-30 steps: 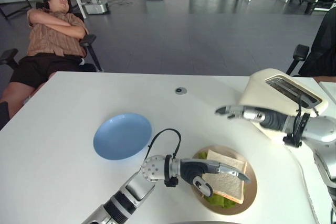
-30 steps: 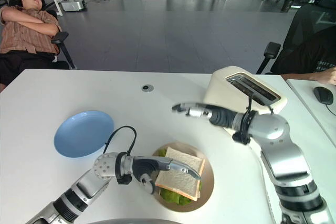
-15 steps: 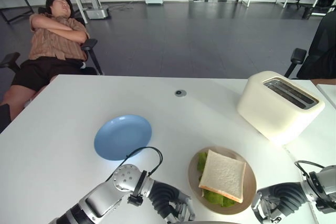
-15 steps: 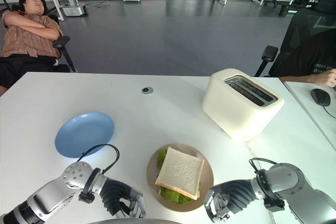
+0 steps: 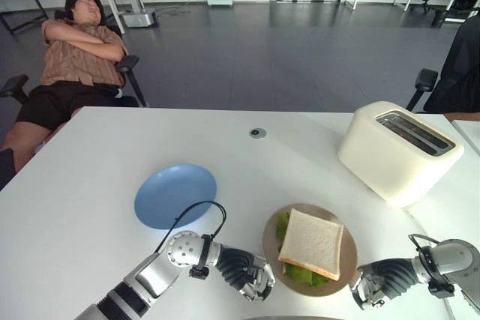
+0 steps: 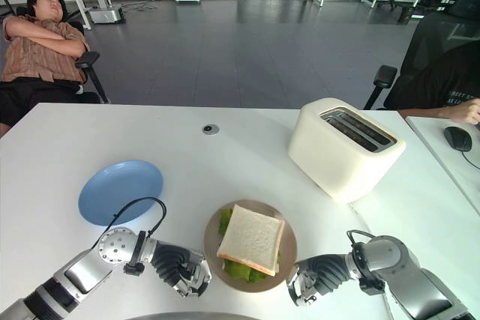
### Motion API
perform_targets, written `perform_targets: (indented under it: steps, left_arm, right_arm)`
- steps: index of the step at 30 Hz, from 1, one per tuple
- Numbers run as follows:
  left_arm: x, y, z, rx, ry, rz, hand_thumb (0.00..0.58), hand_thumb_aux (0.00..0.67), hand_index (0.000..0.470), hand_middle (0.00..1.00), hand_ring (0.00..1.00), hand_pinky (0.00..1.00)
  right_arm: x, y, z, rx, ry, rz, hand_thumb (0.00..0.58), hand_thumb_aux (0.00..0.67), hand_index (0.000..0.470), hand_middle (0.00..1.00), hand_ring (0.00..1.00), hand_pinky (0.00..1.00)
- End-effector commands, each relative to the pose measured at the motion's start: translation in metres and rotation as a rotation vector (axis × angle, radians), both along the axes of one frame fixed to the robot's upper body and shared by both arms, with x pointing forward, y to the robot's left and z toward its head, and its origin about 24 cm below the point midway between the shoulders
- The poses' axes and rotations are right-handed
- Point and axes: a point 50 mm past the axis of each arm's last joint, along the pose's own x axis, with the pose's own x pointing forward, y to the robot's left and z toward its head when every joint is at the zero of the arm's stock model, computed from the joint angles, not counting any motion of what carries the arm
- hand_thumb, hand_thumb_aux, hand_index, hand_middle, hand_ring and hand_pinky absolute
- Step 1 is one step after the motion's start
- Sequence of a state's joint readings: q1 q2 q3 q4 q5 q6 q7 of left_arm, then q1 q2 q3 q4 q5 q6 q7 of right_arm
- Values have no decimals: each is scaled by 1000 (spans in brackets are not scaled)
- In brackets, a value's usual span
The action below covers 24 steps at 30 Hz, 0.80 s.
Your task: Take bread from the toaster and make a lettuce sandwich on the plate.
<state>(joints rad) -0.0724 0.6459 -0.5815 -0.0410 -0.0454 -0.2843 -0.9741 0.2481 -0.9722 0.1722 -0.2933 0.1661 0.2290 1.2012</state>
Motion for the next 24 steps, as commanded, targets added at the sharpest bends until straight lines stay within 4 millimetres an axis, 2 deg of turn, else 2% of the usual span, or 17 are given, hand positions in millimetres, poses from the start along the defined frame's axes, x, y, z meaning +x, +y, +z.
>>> perform_targets:
  steps: [1,4,7,11,14,18,21,24]
  left_arm:
    - [11,15,-31,144,-35,108,580,670,470,1000,1000,1000]
    - [28,13,-34,127,-94,170,580,670,470,1000,1000,1000]
    - [55,17,-39,147,-184,262,580,670,470,1000,1000,1000]
    - [82,25,-46,160,-223,396,580,670,470,1000,1000,1000]
    - [104,23,-43,165,-251,459,580,670,470,1000,1000,1000]
    - [128,15,-34,166,-267,533,580,670,470,1000,1000,1000]
    - [142,12,-29,183,-263,625,580,670,470,1000,1000,1000]
    - [147,12,-24,143,-255,663,580,670,470,1000,1000,1000]
  right_arm:
    - [14,-1,-7,14,-51,-57,580,670,470,1000,1000,1000]
    - [28,0,-14,30,-85,-93,580,670,470,1000,1000,1000]
    - [46,2,-21,48,-136,-143,580,670,470,1000,1000,1000]
    - [96,16,-24,105,-241,-221,580,670,470,1000,1000,1000]
    - [127,24,-27,111,-294,-278,580,670,470,1000,1000,1000]
    - [166,34,-22,142,-374,-393,580,670,470,1000,1000,1000]
    - [181,43,-21,167,-399,-456,580,670,470,1000,1000,1000]
    - [184,42,-20,184,-409,-473,580,670,470,1000,1000,1000]
